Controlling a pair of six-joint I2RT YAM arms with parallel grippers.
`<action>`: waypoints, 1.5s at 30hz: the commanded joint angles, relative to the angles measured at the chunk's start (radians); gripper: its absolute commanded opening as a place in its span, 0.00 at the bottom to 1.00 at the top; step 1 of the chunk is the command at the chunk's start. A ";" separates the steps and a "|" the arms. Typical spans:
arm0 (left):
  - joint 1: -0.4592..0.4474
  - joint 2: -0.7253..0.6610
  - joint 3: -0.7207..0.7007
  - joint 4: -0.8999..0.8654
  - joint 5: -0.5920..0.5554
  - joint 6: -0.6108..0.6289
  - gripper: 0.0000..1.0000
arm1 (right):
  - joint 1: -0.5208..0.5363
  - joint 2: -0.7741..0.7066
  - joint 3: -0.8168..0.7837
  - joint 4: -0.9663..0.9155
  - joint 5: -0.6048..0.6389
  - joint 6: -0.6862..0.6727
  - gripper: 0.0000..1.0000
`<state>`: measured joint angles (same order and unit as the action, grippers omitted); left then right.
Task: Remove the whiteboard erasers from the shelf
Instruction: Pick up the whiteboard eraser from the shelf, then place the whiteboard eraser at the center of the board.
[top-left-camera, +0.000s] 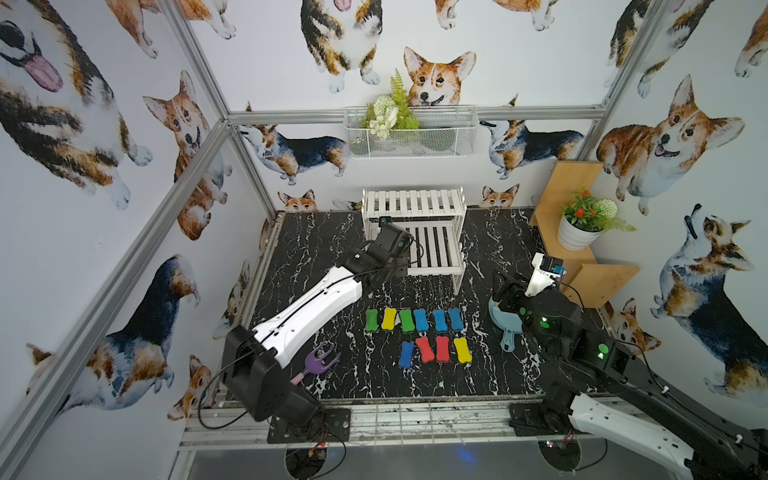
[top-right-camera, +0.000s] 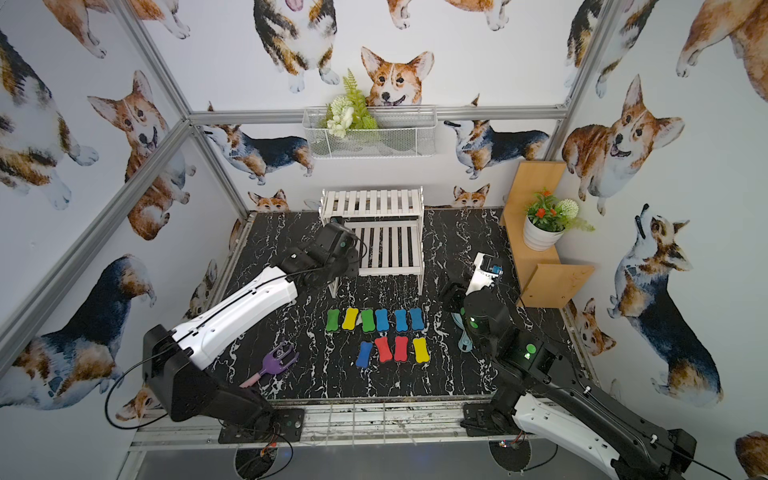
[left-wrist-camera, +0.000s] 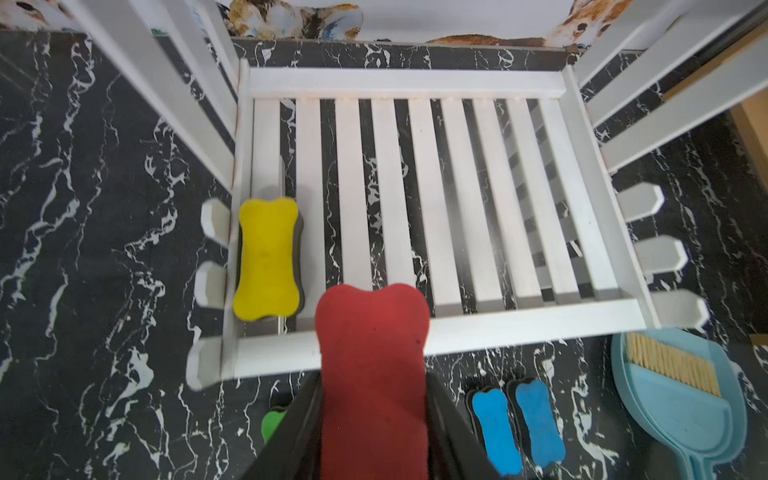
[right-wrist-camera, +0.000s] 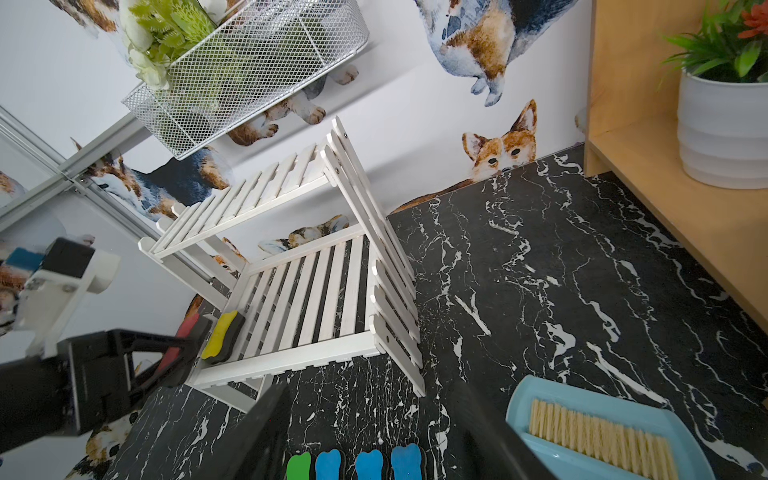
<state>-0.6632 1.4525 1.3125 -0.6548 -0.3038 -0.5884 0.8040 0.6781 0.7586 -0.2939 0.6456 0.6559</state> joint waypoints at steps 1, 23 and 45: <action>-0.036 -0.105 -0.136 -0.035 0.030 -0.119 0.39 | -0.001 -0.002 -0.009 0.025 -0.003 0.007 0.68; -0.188 -0.084 -0.529 0.038 0.218 -0.302 0.37 | -0.005 -0.007 -0.008 0.026 0.022 -0.016 0.68; -0.202 -0.089 -0.490 0.010 0.228 -0.266 0.53 | -0.006 0.000 0.004 0.021 0.009 0.009 0.68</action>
<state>-0.8581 1.4071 0.8009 -0.5938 -0.0570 -0.8623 0.7979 0.6765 0.7544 -0.2813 0.6537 0.6518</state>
